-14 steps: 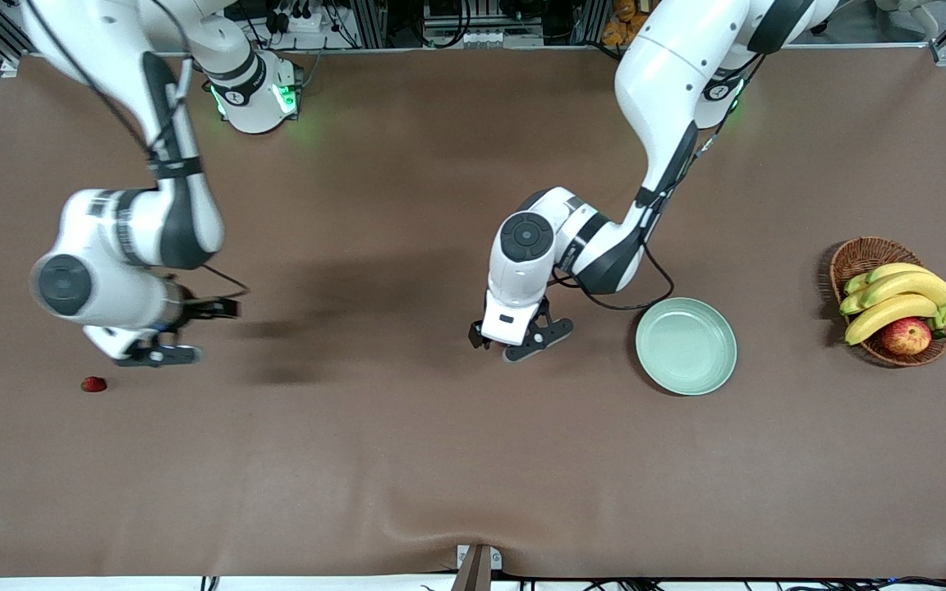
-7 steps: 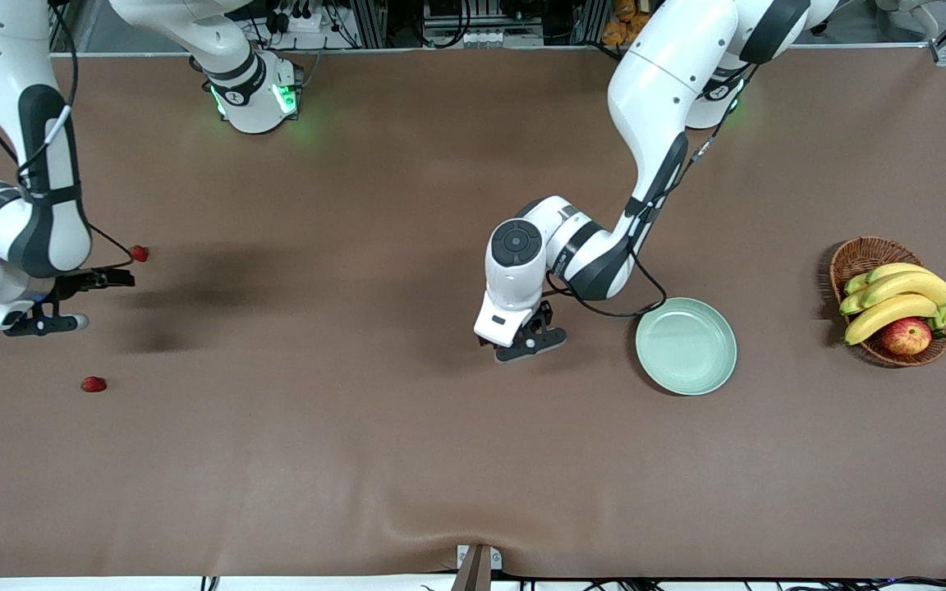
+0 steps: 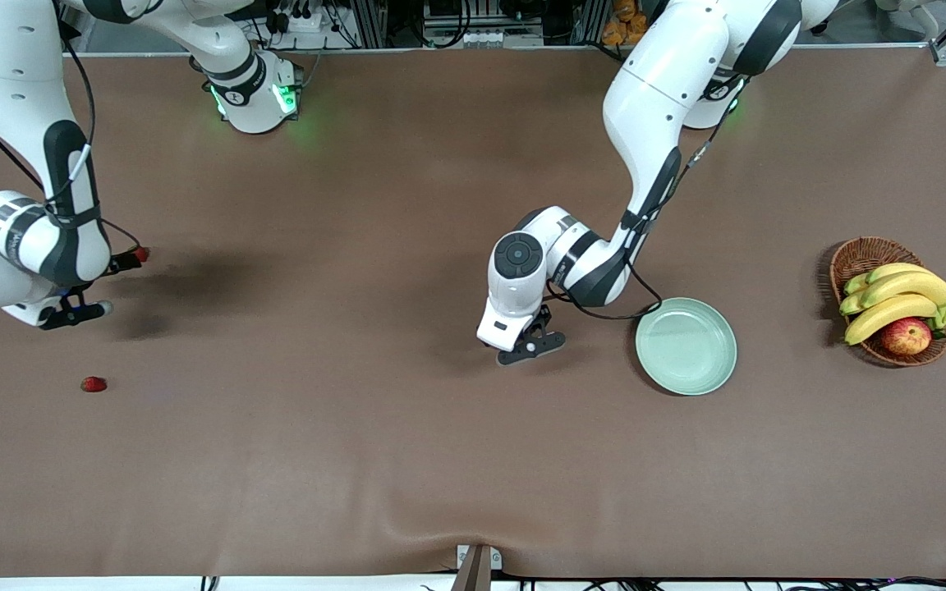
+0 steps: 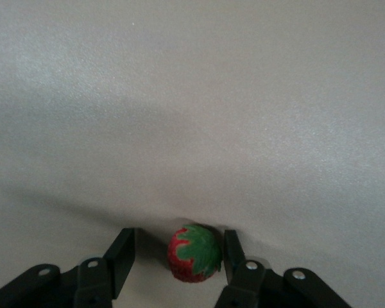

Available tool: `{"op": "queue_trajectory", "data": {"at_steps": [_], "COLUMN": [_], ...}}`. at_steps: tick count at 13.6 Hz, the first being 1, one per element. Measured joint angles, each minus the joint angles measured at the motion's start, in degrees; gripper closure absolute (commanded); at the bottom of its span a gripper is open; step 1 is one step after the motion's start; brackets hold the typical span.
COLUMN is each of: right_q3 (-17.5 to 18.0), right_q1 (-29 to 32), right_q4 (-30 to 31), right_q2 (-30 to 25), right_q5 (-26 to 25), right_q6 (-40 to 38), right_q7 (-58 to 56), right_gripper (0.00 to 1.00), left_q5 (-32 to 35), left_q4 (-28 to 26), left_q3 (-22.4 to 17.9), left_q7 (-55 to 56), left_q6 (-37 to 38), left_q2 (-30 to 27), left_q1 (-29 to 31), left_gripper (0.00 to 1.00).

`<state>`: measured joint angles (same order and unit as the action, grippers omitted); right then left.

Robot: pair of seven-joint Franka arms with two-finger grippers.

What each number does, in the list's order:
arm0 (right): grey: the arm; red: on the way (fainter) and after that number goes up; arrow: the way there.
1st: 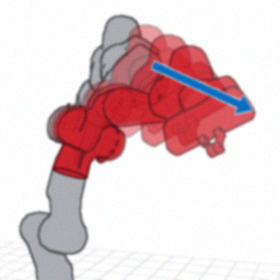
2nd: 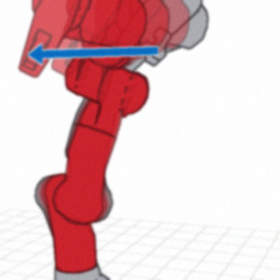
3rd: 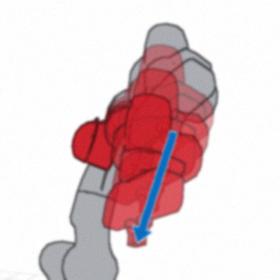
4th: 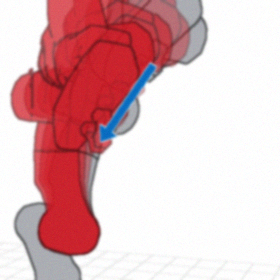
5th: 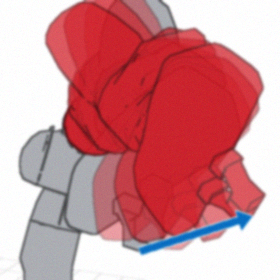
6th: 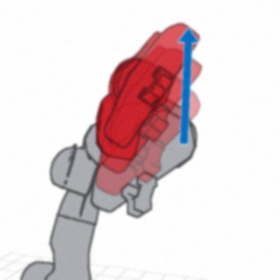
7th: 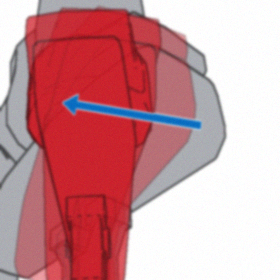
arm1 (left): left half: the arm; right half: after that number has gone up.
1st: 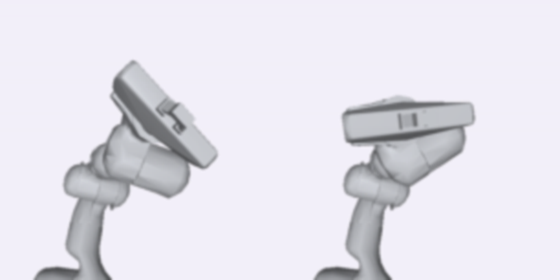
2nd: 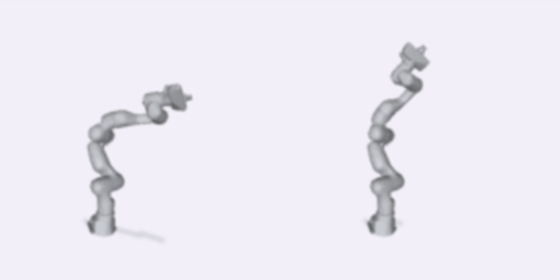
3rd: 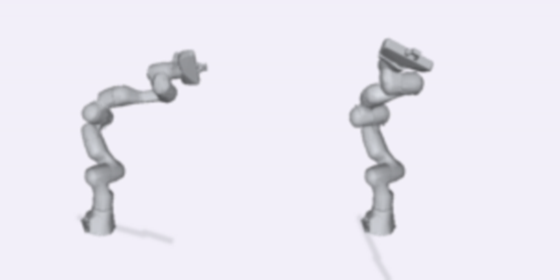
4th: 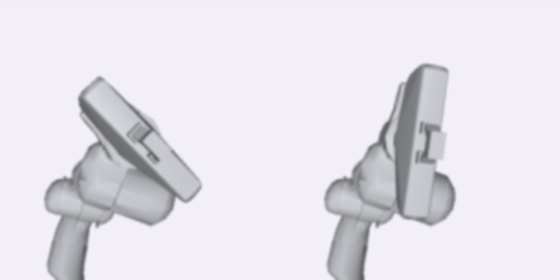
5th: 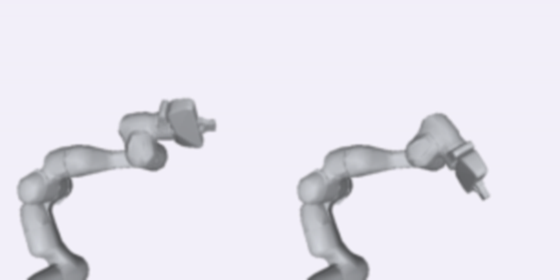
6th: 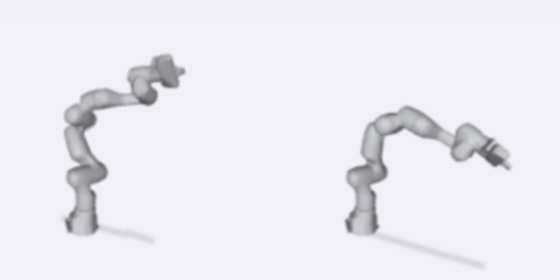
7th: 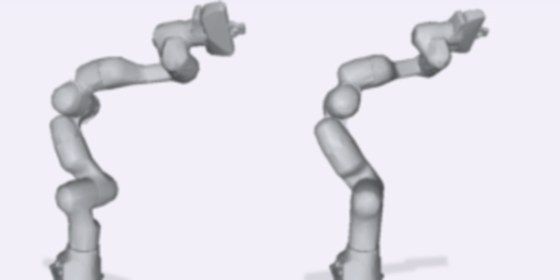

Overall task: Collect all strawberries into plate
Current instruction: 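Grasp the middle strawberry with the left gripper while the right grasps another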

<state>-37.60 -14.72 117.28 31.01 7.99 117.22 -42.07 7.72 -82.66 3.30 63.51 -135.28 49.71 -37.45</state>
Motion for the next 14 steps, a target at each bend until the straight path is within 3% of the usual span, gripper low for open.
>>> {"op": "queue_trajectory", "data": {"at_steps": [1,2,9,10,12,13,14], "right_q3": [0.0,0.1,0.3,0.3,0.2,0.2,0.2], "right_q1": [0.0,0.0,0.0,0.0,0.1,0.1,0.1], "right_q4": [1.4,2.7,6.6,6.8,7.0,7.1,7.1], "right_q2": [0.0,0.0,0.4,0.6,0.9,1.0,1.0], "right_q5": [-0.1,-0.2,-0.3,-0.3,-0.3,-0.3,-0.3], "right_q6": [1.4,3.0,5.0,5.1,5.2,5.2,5.1], "right_q7": [0.0,-0.1,-0.2,-0.2,-0.2,-0.2,-0.2], "right_gripper": [0.00,0.00,0.00,0.12,0.74,0.98,1.00], "left_q5": [-0.1,-0.1,-0.4,-0.4,-1.6,-2.2,-2.3], "left_q4": [0.1,0.2,1.3,0.5,-2.7,-4.7,-6.6], "left_q3": [0.0,0.0,-0.1,0.0,1.4,3.2,5.2], "left_q7": [0.0,-0.4,-8.7,-11.0,-17.4,-20.7,-23.7], "left_q6": [0.0,0.0,1.1,2.3,4.5,6.1,8.3], "left_q2": [0.0,0.0,-3.5,-5.5,-10.5,-13.0,-15.3], "left_q1": [0.0,0.0,3.9,5.4,9.9,13.1,16.5], "left_gripper": [0.90,1.00,1.00,1.00,1.00,1.00,1.00]}}
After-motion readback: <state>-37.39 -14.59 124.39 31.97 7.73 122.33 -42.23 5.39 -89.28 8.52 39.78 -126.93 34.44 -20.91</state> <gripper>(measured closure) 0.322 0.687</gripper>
